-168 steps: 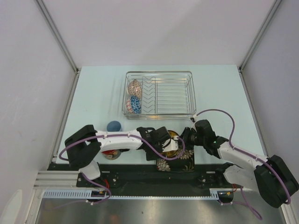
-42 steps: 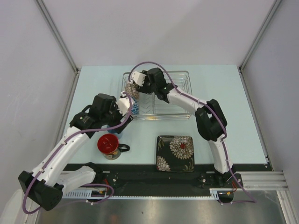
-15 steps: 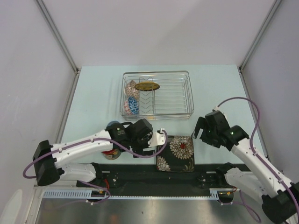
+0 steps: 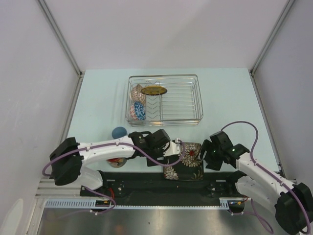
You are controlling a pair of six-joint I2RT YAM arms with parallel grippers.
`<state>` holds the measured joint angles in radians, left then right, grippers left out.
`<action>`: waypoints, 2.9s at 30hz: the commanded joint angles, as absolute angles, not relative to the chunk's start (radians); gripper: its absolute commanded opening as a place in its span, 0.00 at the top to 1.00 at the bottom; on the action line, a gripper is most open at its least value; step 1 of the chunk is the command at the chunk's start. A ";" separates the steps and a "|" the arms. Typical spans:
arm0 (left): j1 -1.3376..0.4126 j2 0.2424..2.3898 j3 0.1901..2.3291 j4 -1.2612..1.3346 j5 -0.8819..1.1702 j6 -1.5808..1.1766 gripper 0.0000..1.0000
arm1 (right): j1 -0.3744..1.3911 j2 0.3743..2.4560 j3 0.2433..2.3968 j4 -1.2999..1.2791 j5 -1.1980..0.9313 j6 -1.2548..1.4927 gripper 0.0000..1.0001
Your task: Load the mixed dishes into the dish rack
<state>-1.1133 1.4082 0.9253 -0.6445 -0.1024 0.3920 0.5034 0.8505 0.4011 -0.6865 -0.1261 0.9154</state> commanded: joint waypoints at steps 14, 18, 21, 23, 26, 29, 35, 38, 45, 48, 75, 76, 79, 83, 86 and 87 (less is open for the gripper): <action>-1.120 1.646 0.983 -0.413 -0.071 0.382 0.07 | 0.528 0.885 0.319 -0.384 -0.293 1.008 0.44; -1.124 1.672 0.996 -0.393 -0.057 0.385 0.08 | 0.532 0.896 0.313 -0.354 -0.304 1.008 0.51; -1.130 1.683 1.017 -0.388 -0.052 0.379 0.08 | 0.548 0.917 0.322 -0.318 -0.307 1.006 0.65; -1.140 1.683 1.035 -0.391 -0.046 0.376 0.08 | 0.569 0.925 0.340 -0.313 -0.302 1.000 0.80; -1.160 1.678 1.057 -0.399 -0.049 0.370 0.08 | 0.609 0.917 0.400 -0.319 -0.276 0.973 0.91; -1.161 1.654 1.095 -0.428 -0.057 0.361 0.08 | 0.643 0.896 0.459 -0.350 -0.249 0.945 1.00; -1.160 1.534 1.172 -0.531 -0.089 0.345 0.07 | 0.661 0.844 0.535 -0.426 -0.210 0.901 1.00; -1.141 1.449 1.215 -0.597 -0.124 0.345 0.06 | 0.669 0.827 0.599 -0.483 -0.173 0.858 1.00; -0.980 1.289 1.308 -0.758 -0.110 0.348 0.06 | 0.675 0.856 0.748 -0.613 -0.127 0.738 1.00; -0.882 1.212 1.310 -0.756 -0.109 0.400 0.06 | 0.676 0.876 0.829 -0.656 -0.117 0.687 1.00; -0.278 0.960 1.207 -0.784 0.095 0.413 0.04 | 0.922 1.522 1.681 -0.149 0.634 -1.090 1.00; -0.272 0.954 1.203 -0.784 0.097 0.414 0.04 | 0.914 1.528 1.683 -0.144 0.605 -1.098 1.00; -0.262 0.950 1.186 -0.781 0.097 0.414 0.04 | 0.900 1.566 1.686 -0.127 0.551 -1.120 1.00; -0.258 0.954 1.170 -0.767 0.104 0.410 0.04 | 0.890 1.595 1.666 -0.155 0.532 -1.124 1.00; -0.256 0.959 1.164 -0.756 0.103 0.405 0.04 | 0.891 1.594 1.637 -0.166 0.505 -1.106 1.00; -0.256 0.963 1.160 -0.753 0.104 0.406 0.04 | 0.894 1.592 1.631 -0.169 0.488 -1.100 1.00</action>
